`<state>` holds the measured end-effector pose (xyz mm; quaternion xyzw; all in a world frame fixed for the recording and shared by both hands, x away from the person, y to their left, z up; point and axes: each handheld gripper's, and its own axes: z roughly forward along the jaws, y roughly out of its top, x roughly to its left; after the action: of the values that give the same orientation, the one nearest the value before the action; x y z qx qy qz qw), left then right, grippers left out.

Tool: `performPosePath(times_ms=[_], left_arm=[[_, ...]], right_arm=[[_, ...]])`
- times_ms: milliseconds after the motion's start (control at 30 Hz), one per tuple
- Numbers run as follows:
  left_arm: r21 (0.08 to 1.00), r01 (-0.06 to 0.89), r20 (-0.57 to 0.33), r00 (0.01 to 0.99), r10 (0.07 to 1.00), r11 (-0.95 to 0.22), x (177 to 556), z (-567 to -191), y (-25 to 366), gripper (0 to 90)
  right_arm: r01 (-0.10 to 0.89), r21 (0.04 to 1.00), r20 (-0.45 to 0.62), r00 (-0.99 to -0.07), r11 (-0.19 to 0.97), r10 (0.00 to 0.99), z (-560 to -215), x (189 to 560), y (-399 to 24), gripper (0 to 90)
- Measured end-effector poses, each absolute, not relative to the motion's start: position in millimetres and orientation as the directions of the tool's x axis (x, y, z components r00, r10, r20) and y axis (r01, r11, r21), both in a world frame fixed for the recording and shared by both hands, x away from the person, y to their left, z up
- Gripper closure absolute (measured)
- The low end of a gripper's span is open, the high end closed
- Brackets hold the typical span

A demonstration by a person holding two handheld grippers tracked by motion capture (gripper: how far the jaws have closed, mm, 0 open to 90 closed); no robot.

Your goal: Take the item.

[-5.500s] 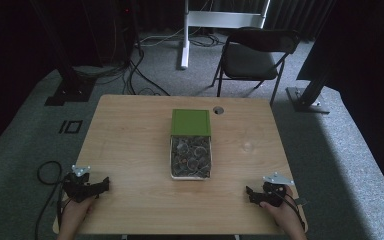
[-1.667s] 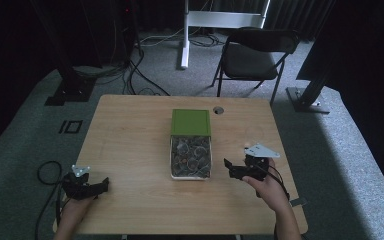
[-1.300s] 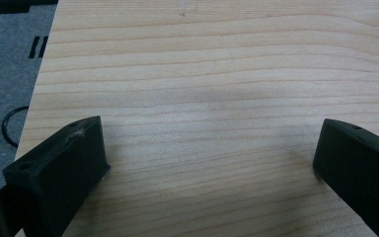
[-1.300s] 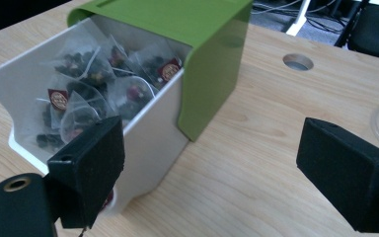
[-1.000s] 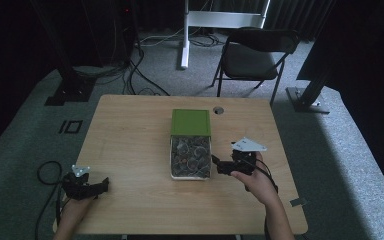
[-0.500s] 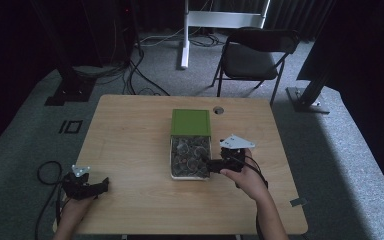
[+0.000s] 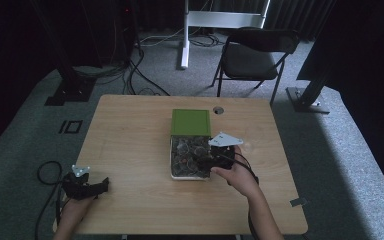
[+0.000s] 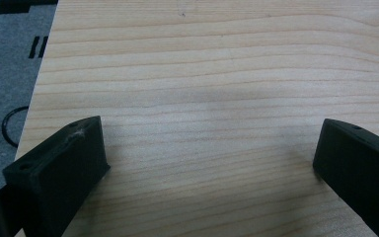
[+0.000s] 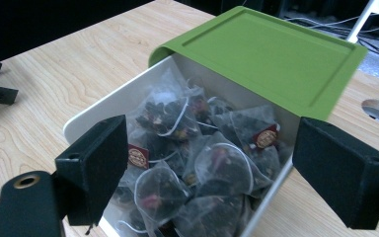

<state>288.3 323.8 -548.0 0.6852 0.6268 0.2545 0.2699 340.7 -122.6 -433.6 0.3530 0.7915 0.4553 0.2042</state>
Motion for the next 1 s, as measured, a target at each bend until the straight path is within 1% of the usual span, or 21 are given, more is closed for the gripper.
performPosePath(times_ms=[200,567,600,800,1000], left_arm=[[0.689,0.722,0.01,0.085,0.996,-0.068,288.3,-548.0,323.8,0.3],[0.69,0.721,0.009,0.084,0.996,-0.067,288.3,-548.0,323.7,0.3],[0.69,0.721,0.009,0.084,0.996,-0.067,288.4,-548.0,323.7,0.3],[0.69,0.721,0.009,0.084,0.996,-0.066,288.4,-548.0,323.7,0.3],[0.689,0.721,0.009,0.084,0.996,-0.067,288.3,-548.0,323.8,0.3]], right_arm=[[0.369,0.862,-0.001,-0.684,0.347,0.73,-433.4,345.3,-110.8,14.3],[0.392,0.858,0.028,-0.682,0.333,0.731,-442.1,355.1,-93.3,16.0],[0.394,0.858,0.03,-0.68,0.331,0.732,-442.9,356.1,-91.2,17.8],[0.41,0.853,0.041,-0.672,0.325,0.739,-447.2,361.4,-82.0,19.7],[0.434,0.842,0.049,-0.654,0.321,0.755,-453.5,363.9,-74.2,25.1]])
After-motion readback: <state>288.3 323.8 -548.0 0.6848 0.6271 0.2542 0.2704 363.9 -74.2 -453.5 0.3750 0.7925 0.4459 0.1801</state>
